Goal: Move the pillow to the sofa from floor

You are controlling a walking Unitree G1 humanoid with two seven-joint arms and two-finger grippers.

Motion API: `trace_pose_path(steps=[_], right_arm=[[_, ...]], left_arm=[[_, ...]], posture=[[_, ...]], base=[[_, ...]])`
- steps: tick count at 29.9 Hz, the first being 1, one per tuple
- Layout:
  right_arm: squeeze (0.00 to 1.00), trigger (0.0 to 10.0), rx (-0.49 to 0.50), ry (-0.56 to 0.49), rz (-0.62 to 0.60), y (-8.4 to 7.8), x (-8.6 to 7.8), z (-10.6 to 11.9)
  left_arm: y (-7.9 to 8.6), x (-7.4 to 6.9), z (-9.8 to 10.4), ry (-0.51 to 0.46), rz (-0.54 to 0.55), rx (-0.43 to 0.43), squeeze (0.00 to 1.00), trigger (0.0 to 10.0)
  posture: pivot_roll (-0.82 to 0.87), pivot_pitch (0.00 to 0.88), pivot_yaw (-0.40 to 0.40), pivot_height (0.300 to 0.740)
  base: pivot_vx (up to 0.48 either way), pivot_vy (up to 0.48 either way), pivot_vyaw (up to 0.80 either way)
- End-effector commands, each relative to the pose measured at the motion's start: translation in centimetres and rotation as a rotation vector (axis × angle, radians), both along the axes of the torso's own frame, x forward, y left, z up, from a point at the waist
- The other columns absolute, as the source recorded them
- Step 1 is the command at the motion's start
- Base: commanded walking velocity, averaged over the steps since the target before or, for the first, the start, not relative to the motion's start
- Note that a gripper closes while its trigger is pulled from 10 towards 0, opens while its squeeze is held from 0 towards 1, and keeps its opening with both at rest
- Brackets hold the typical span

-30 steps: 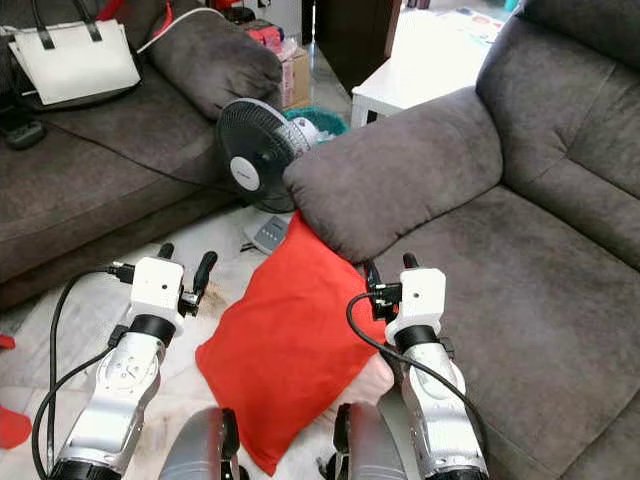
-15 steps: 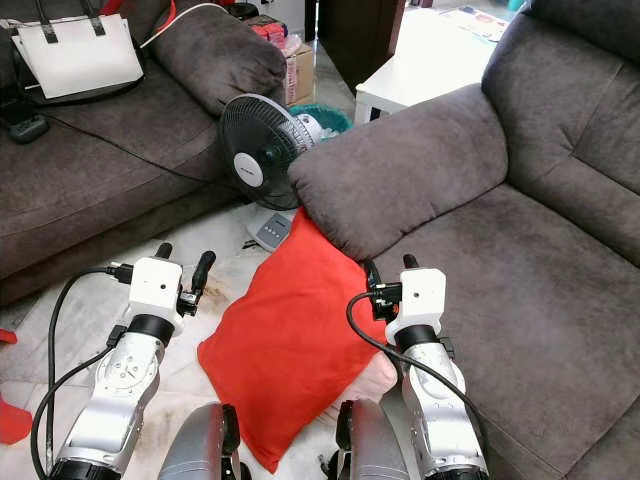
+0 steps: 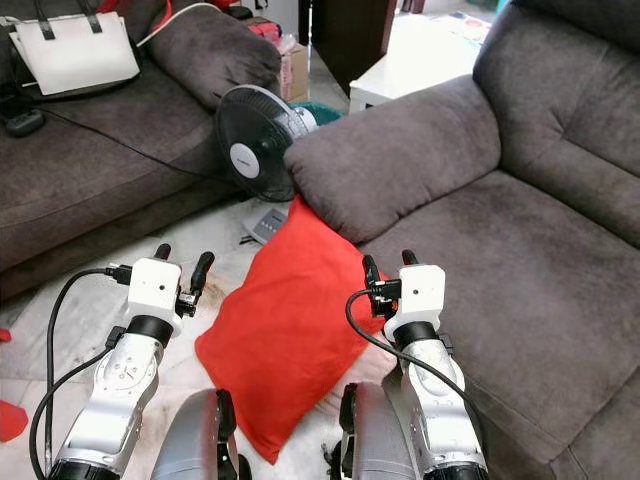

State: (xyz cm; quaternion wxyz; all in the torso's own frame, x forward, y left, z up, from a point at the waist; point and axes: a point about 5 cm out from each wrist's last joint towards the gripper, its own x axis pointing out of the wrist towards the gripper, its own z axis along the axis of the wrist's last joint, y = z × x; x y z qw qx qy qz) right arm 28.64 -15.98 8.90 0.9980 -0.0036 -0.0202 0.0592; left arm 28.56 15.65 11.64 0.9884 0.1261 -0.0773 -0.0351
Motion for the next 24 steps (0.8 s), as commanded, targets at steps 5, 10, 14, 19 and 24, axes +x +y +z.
trace_pose_path(steps=[5,10,14,19,24], right_arm=[[0.00,10.0,0.005,0.007,-0.008,-0.23,-0.14,-0.27],[0.00,10.0,0.005,0.007,-0.009,-0.21,-0.12,-0.24],[0.00,10.0,0.004,0.007,-0.007,-0.18,-0.09,-0.23],[0.00,10.0,0.000,0.009,-0.007,-0.14,-0.08,-0.27],[0.00,10.0,0.000,0.016,-0.010,-0.15,-0.03,-0.36]], left_arm=[[0.06,-0.11,-0.21,0.012,0.007,-0.015,0.00,10.0],[0.04,-0.09,-0.19,0.013,0.003,-0.014,0.00,10.0],[0.01,-0.08,-0.22,0.015,0.000,-0.015,0.00,10.0],[0.00,-0.04,-0.20,0.015,-0.001,-0.016,0.00,10.0],[-0.02,0.01,-0.19,0.015,-0.001,-0.016,0.00,10.0]], posture=[[0.15,0.126,-0.021,0.559],[0.15,0.124,-0.020,0.559],[0.15,0.121,-0.020,0.559],[0.14,0.118,-0.019,0.559],[0.14,0.115,-0.018,0.559]], base=[[0.000,0.000,0.00],[0.000,0.000,0.00],[0.000,0.000,0.00],[0.000,0.000,0.00],[0.000,0.000,0.00]])
